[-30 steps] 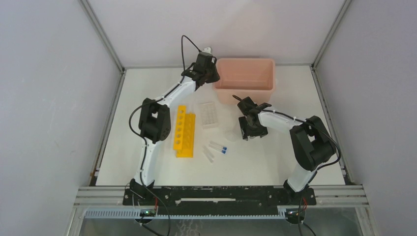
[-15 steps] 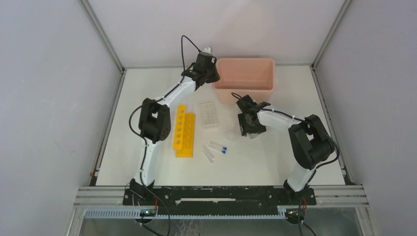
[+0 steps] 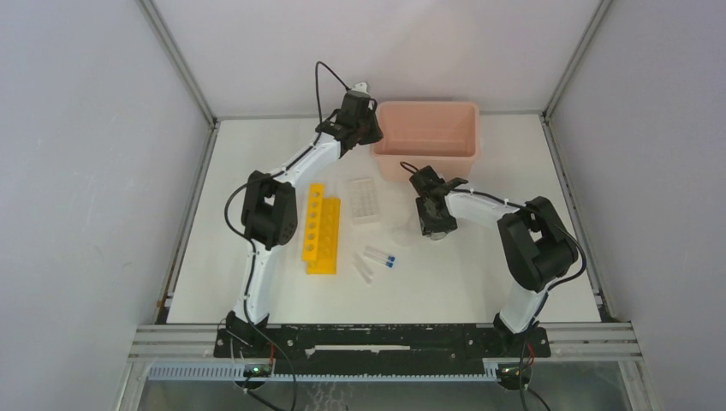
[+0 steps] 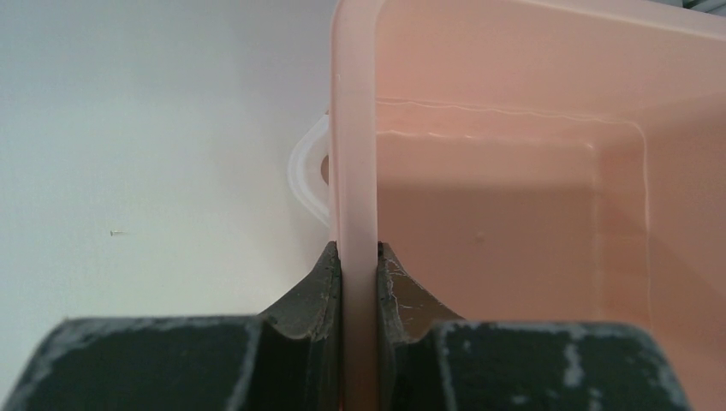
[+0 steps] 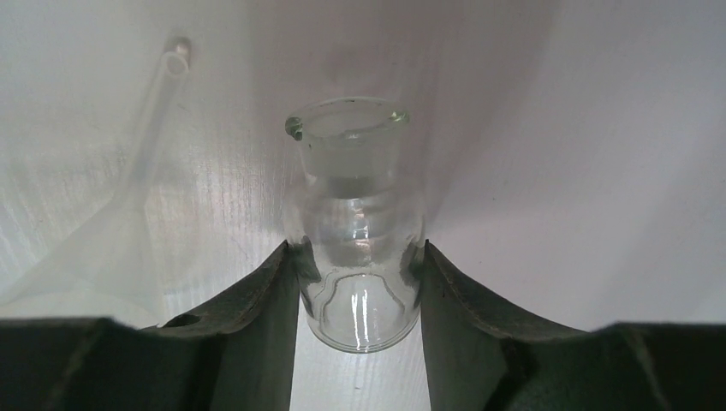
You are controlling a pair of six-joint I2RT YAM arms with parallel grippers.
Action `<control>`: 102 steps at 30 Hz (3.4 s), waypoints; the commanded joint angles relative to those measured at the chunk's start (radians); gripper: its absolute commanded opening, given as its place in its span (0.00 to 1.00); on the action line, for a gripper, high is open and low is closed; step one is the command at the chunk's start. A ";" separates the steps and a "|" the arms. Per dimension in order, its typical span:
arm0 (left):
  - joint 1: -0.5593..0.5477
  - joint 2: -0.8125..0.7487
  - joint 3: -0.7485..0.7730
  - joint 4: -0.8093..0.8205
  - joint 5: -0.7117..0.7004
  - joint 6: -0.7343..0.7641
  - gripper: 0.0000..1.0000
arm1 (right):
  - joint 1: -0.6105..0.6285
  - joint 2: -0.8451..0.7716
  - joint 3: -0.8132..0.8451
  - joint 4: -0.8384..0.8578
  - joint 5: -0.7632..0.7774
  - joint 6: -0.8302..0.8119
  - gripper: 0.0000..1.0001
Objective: Organize the chemistry lab equipment
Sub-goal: Pick up the chemistry item at the center of the board, then place the chemistry item in the storage box.
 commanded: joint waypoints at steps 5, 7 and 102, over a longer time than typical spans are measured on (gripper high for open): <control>0.013 -0.040 -0.046 -0.035 -0.028 0.001 0.00 | 0.050 -0.081 0.025 -0.011 0.046 0.023 0.10; 0.013 -0.045 -0.052 -0.038 -0.034 0.005 0.00 | 0.057 -0.107 0.021 -0.016 0.059 0.032 0.09; -0.125 -0.232 -0.275 0.085 -0.035 0.177 0.00 | -0.133 0.129 0.597 0.086 0.022 -0.091 0.69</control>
